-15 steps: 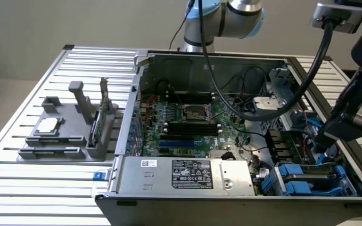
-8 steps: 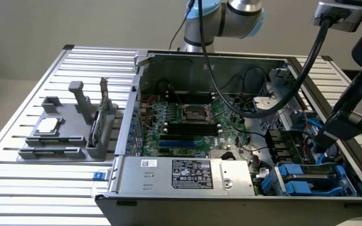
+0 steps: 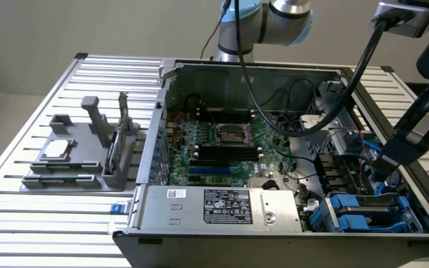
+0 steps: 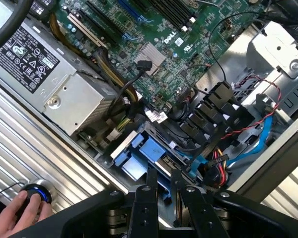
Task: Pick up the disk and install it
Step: 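Insert the first disk wire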
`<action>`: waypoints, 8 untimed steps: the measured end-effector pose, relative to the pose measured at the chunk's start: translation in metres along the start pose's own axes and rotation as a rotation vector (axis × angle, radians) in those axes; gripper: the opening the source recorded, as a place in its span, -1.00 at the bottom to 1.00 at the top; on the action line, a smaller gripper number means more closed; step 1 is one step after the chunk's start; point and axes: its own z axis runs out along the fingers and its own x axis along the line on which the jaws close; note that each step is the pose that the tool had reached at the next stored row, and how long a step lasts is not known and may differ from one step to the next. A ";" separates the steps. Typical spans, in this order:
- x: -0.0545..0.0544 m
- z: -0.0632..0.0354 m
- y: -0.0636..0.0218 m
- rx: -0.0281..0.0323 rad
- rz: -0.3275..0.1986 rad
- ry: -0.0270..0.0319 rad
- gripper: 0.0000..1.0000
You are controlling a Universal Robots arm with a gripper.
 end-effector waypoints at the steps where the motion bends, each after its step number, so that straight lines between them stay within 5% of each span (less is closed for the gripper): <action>1: 0.000 0.0000 -0.0002 0.0001 0.010 0.0002 -0.49; 8: -0.001 0.0005 -0.0004 0.0018 0.081 0.0001 -0.49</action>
